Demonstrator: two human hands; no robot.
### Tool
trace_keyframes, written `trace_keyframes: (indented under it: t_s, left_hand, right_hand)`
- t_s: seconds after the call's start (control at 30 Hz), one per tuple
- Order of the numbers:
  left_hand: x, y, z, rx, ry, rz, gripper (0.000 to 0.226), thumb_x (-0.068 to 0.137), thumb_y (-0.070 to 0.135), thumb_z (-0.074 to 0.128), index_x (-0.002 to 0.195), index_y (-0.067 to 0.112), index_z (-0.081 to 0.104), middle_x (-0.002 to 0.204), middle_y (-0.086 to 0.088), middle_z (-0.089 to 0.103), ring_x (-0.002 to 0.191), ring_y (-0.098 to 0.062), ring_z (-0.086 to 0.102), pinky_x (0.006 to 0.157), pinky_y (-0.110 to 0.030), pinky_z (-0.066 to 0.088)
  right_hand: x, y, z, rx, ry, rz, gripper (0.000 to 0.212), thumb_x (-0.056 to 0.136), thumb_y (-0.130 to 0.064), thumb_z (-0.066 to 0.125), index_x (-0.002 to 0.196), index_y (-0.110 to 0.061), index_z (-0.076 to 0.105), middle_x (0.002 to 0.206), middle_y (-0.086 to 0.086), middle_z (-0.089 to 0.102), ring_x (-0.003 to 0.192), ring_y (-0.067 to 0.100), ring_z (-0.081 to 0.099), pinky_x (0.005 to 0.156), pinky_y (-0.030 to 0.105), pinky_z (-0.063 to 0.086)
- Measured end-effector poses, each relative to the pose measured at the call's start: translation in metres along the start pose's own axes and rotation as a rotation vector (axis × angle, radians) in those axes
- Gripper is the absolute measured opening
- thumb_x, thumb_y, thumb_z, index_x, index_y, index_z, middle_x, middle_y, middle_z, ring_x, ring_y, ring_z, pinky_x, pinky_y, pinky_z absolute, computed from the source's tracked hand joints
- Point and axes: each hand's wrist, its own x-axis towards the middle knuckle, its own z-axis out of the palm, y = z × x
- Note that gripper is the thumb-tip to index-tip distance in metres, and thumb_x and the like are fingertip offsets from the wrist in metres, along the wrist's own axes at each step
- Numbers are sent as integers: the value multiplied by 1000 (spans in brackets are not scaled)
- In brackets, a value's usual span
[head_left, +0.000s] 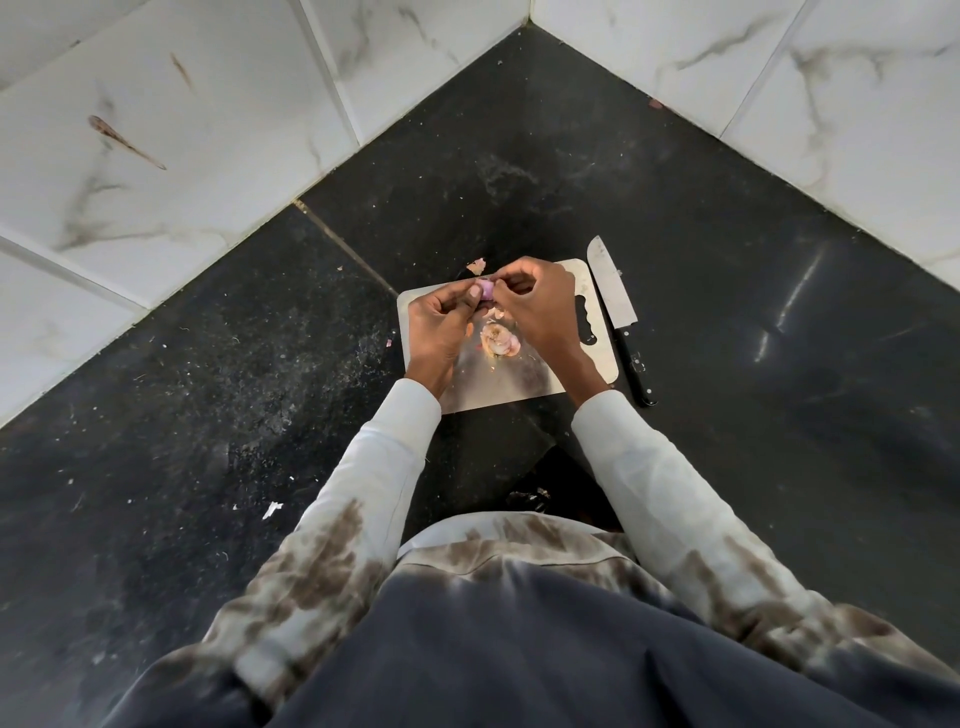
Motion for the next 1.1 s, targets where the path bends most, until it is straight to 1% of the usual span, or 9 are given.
trace_keyframes:
  t_s: [0.2, 0.3, 0.37, 0.47, 0.6, 0.77, 0.87, 0.97, 1.1]
  left_hand:
    - [-1, 2, 3, -36, 22, 3, 20, 103, 12, 69, 118, 3, 80, 107, -5, 83, 104, -19, 79, 91, -28, 63]
    - [0, 4, 4, -52, 33, -7, 20, 104, 10, 67, 117, 1, 80, 104, -3, 84, 100, -15, 80, 87, -24, 62]
    - [0, 5, 3, -54, 23, 3, 22, 104, 10, 67, 118, -1, 79, 107, -5, 83, 104, -18, 80, 92, -27, 63]
    - [0, 3, 2, -43, -14, 1, 23, 103, 11, 68, 119, -1, 79, 113, -9, 82, 110, -21, 78, 102, -36, 61]
    - [-1, 0, 0, -47, -43, -19, 23, 102, 14, 69, 118, 0, 79, 115, -10, 81, 114, -24, 77, 108, -44, 58]
    - [3, 3, 4, -51, -27, -72, 24, 105, 18, 67, 117, 2, 80, 112, -9, 82, 109, -22, 79, 107, -45, 59]
    - [4, 4, 5, 14, -39, -69, 26, 101, 27, 73, 117, 8, 81, 110, -6, 83, 105, -22, 79, 103, -44, 61]
    - [5, 1, 3, 27, -11, -73, 27, 97, 23, 78, 121, 9, 80, 113, -8, 81, 108, -26, 78, 100, -45, 63]
    - [3, 4, 4, 10, -20, -49, 25, 103, 16, 69, 124, 5, 78, 110, -6, 82, 108, -23, 78, 102, -41, 62]
  right_hand:
    - [-1, 0, -3, 36, -30, 13, 24, 92, -35, 76, 105, -15, 79, 94, -8, 76, 87, 7, 72, 79, 13, 58]
    - [0, 3, -2, 53, -56, 29, 26, 93, -35, 77, 111, -16, 78, 101, -5, 78, 92, 9, 74, 87, 23, 62]
    - [1, 5, -1, 54, -69, 54, 29, 92, -36, 77, 113, -16, 77, 103, -4, 79, 95, 11, 74, 90, 29, 63]
    - [1, 6, 2, 44, -62, 89, 32, 89, -40, 80, 111, -16, 76, 102, -3, 78, 94, 12, 74, 90, 31, 63]
    - [-2, 6, 3, 26, -45, 105, 30, 90, -39, 80, 109, -16, 75, 100, -4, 77, 91, 10, 73, 88, 26, 62]
    - [-2, 5, 3, 1, -11, 102, 26, 93, -37, 77, 109, -16, 75, 98, -7, 75, 87, 6, 70, 83, 16, 57]
    - [-2, 1, 5, 5, 24, 87, 27, 92, -38, 78, 107, -15, 76, 96, -7, 76, 85, 5, 71, 81, 15, 59]
    - [-2, -4, 5, -7, 24, 65, 33, 88, -43, 81, 107, -16, 77, 96, -9, 76, 84, 5, 71, 77, 11, 57]
    - [-1, -6, 7, -24, -11, 43, 35, 90, -40, 80, 110, -13, 77, 101, -2, 78, 90, 12, 73, 86, 23, 61]
